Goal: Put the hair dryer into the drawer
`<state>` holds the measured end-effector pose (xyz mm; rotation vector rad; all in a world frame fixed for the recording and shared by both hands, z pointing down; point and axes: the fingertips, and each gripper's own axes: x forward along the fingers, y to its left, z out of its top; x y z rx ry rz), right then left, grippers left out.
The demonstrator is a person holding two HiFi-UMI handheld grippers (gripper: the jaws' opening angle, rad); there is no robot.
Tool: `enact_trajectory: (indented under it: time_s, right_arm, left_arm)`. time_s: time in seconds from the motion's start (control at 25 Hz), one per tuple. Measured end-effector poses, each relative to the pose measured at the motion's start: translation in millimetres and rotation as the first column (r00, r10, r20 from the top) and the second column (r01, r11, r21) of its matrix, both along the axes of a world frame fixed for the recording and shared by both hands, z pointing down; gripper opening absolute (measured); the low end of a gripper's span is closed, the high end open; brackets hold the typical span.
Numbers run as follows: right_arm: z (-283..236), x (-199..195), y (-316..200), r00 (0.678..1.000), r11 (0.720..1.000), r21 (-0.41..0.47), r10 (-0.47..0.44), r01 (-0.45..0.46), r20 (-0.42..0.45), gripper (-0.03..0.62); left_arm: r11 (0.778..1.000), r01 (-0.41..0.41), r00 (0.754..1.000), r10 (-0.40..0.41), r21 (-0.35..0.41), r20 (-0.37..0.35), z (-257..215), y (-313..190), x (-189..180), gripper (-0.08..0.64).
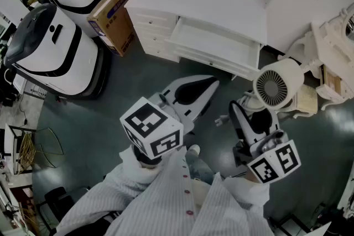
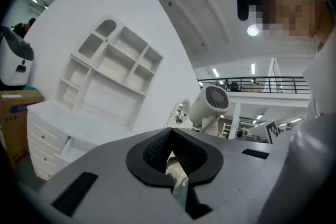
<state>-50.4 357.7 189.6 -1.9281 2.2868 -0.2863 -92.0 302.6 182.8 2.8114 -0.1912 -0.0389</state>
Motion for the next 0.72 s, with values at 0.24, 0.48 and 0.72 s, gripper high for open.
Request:
enact_trajectory:
  time_s: [0.24,0.48,0.72]
  right_arm:
    - [-3,2,6,1.0,1.0,0.015,0.007,-0.007,0.006,0.233]
    - [5,13,28,1.0,1.0,0.007,0.004,-0.004,-0.004,0.232]
    - [8,23,55,1.0,1.0,0.011,-0.008,0.008,-0.015,0.233]
  left_arm:
    - [1.0,0.011,1.0,-0.011,0.005,-0.007,-1,0,-1,0.009]
    - [1.0,0.025,1.0,-0.025,0.013,-0.006,4,20,7,0.009]
    - [0.999,0.034,0.999,-0.033,0.026,-0.016,6,49,14,0.009]
